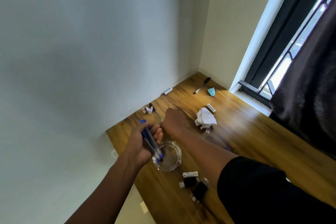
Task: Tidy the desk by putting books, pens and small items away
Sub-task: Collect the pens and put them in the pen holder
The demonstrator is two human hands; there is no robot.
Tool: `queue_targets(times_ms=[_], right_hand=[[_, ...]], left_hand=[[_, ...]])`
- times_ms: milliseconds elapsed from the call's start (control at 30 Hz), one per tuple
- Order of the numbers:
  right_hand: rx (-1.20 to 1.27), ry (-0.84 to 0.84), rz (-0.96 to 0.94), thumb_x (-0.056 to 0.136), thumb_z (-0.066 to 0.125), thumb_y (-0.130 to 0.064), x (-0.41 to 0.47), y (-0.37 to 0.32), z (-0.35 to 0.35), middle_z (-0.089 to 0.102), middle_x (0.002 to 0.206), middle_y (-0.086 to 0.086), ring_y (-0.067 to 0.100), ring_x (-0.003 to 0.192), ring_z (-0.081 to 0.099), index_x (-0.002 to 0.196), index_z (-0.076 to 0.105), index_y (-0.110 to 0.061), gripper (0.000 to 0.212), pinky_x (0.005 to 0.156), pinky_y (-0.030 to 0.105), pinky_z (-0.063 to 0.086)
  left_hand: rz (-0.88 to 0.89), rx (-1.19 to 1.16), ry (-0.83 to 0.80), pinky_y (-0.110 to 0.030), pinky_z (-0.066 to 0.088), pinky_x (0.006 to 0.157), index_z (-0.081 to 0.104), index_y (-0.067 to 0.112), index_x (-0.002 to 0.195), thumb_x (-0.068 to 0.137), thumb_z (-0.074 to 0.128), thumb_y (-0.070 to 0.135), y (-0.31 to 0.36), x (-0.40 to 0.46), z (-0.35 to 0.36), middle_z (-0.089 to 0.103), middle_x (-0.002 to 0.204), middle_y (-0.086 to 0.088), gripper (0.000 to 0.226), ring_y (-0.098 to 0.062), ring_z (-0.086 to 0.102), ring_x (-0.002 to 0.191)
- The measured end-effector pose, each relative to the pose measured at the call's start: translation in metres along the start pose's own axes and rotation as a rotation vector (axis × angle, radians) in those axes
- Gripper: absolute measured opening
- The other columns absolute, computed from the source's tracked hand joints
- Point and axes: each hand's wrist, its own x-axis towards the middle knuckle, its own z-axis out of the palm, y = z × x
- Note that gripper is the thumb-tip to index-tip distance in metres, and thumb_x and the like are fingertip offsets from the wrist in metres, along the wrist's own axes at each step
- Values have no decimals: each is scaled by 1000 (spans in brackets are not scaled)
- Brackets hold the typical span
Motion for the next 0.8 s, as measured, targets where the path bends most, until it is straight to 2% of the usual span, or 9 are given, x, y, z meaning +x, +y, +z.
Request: queue_targets(times_ms=[67, 133, 200, 333, 433, 500, 600, 667, 800], right_hand=[[59, -7, 46, 84, 76, -32, 0, 13, -6, 63, 94, 1, 20, 89, 62, 103, 62, -14, 30, 66, 32, 52], [137, 2, 95, 81, 80, -34, -4, 26, -13, 56, 85, -4, 13, 81, 55, 98, 59, -15, 33, 59, 26, 44], [253, 27, 148, 81, 82, -32, -10, 37, -23, 57, 80, -4, 11, 75, 54, 90, 60, -15, 29, 56, 24, 38], [439, 71, 136, 85, 78, -31, -37, 50, -49, 68, 78, -9, 7, 75, 64, 86, 72, -20, 13, 67, 26, 51], [511, 48, 71, 89, 74, -32, -65, 58, -64, 73, 85, -9, 6, 81, 69, 97, 76, -22, 13, 73, 25, 56], [497, 19, 24, 89, 72, -30, -81, 63, -68, 73, 83, -10, 4, 78, 68, 96, 76, -23, 11, 70, 23, 54], [404, -17, -35, 88, 71, -32, -99, 62, -73, 71, 77, -9, 6, 72, 66, 89, 74, -25, 7, 66, 30, 57], [317, -31, -51, 87, 72, -38, -106, 60, -76, 70, 74, -9, 7, 67, 66, 88, 74, -26, 12, 61, 28, 56], [241, 1, -73, 88, 69, -54, -108, 63, -78, 70, 74, -12, 5, 68, 65, 91, 74, -28, 26, 60, 25, 54]], left_hand=[[-6, 9, -4, -33, 61, 74, 66, 5, 104, 95, 63, 21, -3, 4, 3, 72, 91, -13, 18, -22, 71, 79], [-15, 12, -6, -32, 62, 71, 66, 5, 102, 95, 64, 22, -6, 7, 9, 72, 91, -12, 18, -23, 70, 80], [-32, 14, -13, -33, 63, 70, 66, 6, 101, 95, 63, 23, -10, 11, 16, 72, 91, -13, 19, -24, 71, 83], [-54, -8, -42, -37, 58, 77, 66, 7, 101, 94, 65, 30, -16, 19, 31, 71, 91, -10, 24, -23, 70, 84], [-54, -65, -74, -36, 57, 77, 65, 7, 111, 95, 62, 41, -19, 29, 38, 71, 92, -10, 38, -23, 71, 82], [-60, -86, -101, -37, 57, 76, 65, 6, 109, 94, 59, 52, -22, 34, 42, 71, 91, -10, 48, -23, 71, 80], [-92, -88, -147, -36, 56, 78, 71, 6, 101, 91, 61, 60, -28, 34, 52, 72, 92, -11, 56, -25, 71, 80], [-84, -81, -133, -36, 58, 80, 73, 8, 95, 89, 65, 57, -32, 33, 61, 72, 89, -9, 50, -24, 72, 78], [-83, -14, -119, -33, 55, 73, 70, 11, 92, 88, 72, 34, -35, 40, 68, 66, 83, -6, 24, -19, 65, 72]])
